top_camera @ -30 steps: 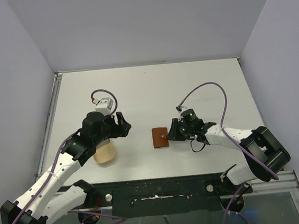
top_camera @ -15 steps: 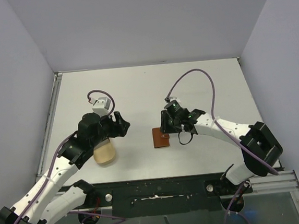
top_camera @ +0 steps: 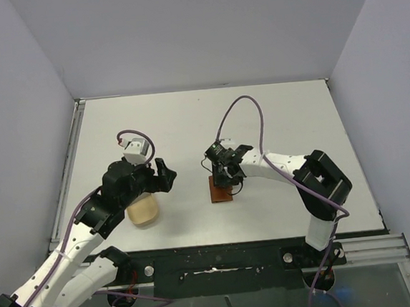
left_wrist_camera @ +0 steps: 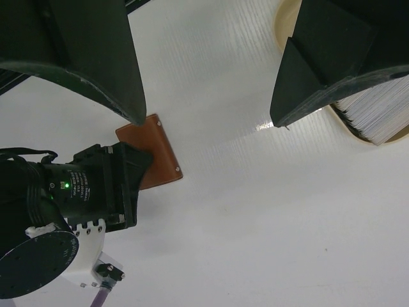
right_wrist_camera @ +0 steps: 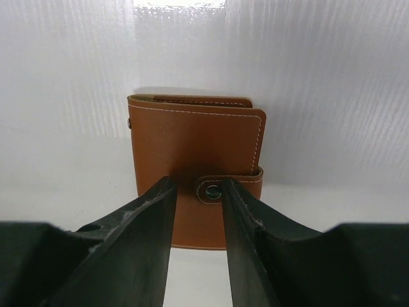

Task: Put the credit cards into the card holder
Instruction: Open the card holder at the center of the board.

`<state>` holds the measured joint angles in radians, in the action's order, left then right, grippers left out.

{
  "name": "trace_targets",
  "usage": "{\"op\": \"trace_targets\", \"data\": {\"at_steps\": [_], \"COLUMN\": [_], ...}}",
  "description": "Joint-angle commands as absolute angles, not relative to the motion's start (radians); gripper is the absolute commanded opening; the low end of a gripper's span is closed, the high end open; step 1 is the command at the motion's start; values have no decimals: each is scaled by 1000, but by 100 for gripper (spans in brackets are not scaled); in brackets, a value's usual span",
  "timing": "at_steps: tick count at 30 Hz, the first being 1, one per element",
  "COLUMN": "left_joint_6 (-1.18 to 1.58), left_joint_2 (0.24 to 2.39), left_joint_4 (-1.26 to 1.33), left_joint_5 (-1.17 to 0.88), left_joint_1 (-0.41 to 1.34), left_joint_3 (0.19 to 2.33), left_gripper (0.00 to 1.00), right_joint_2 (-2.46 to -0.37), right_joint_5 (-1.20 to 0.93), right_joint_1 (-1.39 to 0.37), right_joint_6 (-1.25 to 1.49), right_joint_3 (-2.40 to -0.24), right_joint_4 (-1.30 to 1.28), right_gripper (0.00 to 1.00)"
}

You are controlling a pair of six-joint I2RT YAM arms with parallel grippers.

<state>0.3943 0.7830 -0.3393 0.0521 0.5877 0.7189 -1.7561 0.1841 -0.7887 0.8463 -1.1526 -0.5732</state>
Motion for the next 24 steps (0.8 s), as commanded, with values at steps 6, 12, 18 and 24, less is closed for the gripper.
{"op": "trace_targets", "data": {"at_steps": [6, 12, 18, 24], "left_joint_6": [387, 399, 421, 488], "left_joint_2": [777, 797, 839, 883], "left_joint_4": [-293, -286, -305, -314], "left_joint_5": [69, 41, 22, 5], "left_joint_1": [590, 590, 590, 590], "left_joint_3": [720, 719, 737, 749], "left_gripper": [79, 79, 79, 79], "right_joint_2": [-1831, -1837, -1799, -1735], "right_joint_5": [275, 302, 309, 296], "right_joint_1": [-817, -827, -833, -834], "right_joint_6": [868, 866, 842, 796], "right_joint_3": [-1214, -1199, -1169, -1125], "right_joint_4": [-653, -657, -624, -562], "right_gripper": [34, 25, 6, 0]}}
